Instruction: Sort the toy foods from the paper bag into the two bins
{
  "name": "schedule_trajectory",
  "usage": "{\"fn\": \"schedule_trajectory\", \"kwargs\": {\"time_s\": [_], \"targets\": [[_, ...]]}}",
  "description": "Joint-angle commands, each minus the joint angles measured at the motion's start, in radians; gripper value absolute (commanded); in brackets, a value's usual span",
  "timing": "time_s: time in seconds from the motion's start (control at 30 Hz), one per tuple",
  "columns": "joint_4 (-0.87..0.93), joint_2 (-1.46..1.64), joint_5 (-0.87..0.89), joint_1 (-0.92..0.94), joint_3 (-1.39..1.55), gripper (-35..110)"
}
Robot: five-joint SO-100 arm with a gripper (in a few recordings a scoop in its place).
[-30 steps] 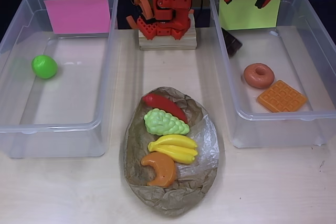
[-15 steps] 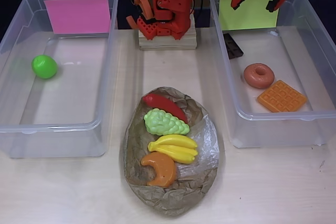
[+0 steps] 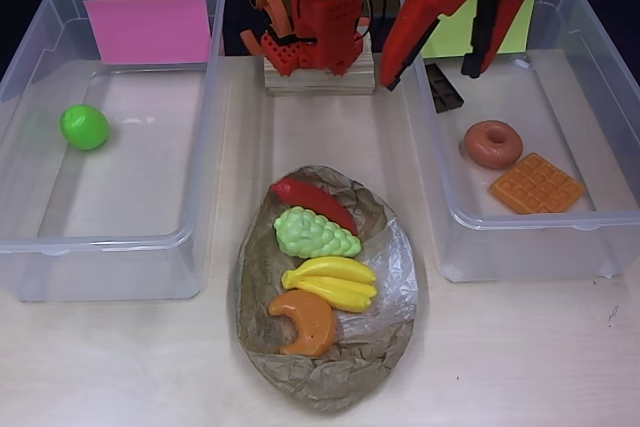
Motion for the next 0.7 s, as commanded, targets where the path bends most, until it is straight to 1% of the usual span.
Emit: {"fn": "schedule_trajectory", "kwargs": {"time_s": [0.0,0.13,0.3,0.47,0.67], "targets": [[-0.040,0.011,-0.184,0.126,0.002,39],[-0.101,-0.003,-0.290,0.247,0.078,38],[-0.247,-0.087,-0.400,0.339,0.115,38],[-0.353,-0.245,-0.489,0.385,0.034,39],[-0.367,-0.495,-0.512,0.420,-0.163,40]]}}
